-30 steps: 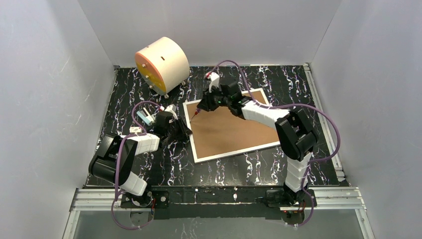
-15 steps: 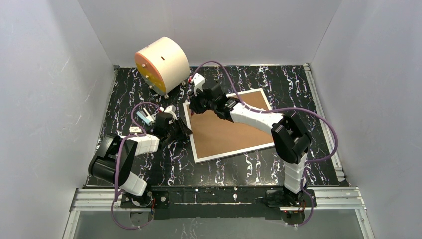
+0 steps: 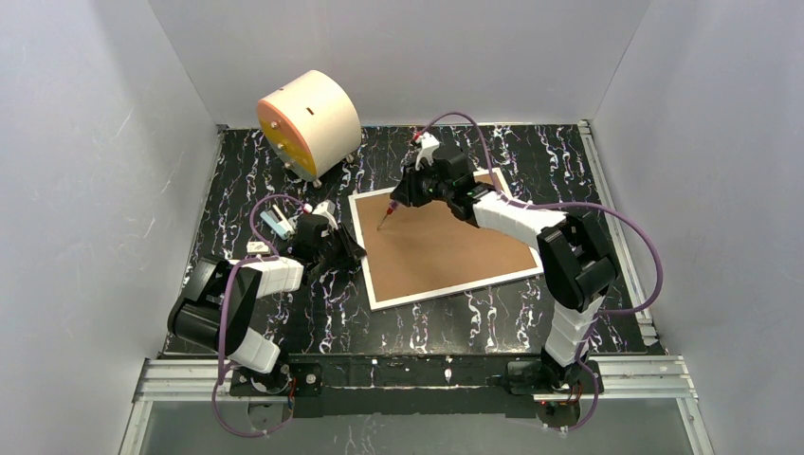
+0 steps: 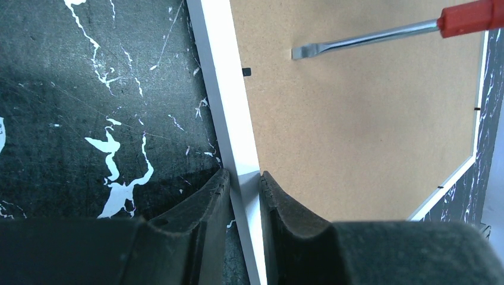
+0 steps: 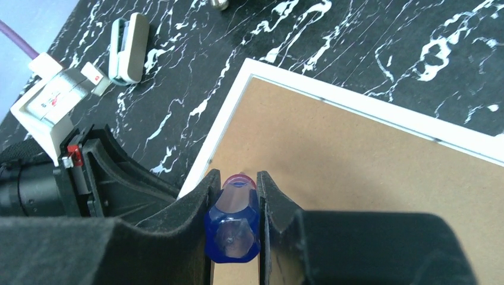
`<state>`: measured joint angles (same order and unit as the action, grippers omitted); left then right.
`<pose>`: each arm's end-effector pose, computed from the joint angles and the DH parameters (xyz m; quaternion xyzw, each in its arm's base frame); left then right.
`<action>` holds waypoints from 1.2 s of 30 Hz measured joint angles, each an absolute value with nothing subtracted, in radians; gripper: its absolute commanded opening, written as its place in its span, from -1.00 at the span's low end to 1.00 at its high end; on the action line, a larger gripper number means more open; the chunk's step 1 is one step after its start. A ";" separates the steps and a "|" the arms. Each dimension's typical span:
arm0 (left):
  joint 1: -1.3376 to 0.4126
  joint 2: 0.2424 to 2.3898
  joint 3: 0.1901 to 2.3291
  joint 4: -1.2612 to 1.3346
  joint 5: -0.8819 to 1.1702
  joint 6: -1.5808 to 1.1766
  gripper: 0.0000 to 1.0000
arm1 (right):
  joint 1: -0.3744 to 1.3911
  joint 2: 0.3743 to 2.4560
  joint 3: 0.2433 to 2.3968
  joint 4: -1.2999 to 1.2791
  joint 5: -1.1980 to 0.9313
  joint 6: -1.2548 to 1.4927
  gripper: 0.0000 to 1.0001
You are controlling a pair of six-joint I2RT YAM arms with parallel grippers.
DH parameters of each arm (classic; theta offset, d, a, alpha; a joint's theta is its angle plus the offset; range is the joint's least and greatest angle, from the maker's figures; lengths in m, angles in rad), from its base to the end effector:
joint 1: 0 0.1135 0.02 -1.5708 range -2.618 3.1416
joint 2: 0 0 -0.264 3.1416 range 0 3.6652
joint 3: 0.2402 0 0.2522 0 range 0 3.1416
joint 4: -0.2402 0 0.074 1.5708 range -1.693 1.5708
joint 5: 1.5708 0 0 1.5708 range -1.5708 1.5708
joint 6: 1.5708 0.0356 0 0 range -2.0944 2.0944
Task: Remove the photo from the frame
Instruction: Release the photo frame.
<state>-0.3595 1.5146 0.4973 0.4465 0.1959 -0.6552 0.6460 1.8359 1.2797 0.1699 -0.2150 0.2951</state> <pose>0.2565 -0.1038 0.1414 -0.0823 0.8708 -0.3068 0.3753 0.3385 0.2647 0.2489 -0.2030 0.8018 0.3310 0.4543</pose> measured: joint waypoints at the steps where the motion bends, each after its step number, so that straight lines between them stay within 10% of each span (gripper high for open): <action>1: -0.360 1.515 0.497 0.447 0.196 -0.655 -0.57 | 0.639 1.834 1.263 0.193 -0.234 0.309 -0.97; 36: -0.362 1.507 0.500 0.428 0.199 -0.653 -0.59 | 0.538 1.942 1.146 0.548 -0.503 0.527 -0.97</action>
<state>-0.3618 1.5070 0.4999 0.4282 0.1986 -0.6529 0.5381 1.9415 1.1461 0.5480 -0.5030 0.5274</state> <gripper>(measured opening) 0.212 0.308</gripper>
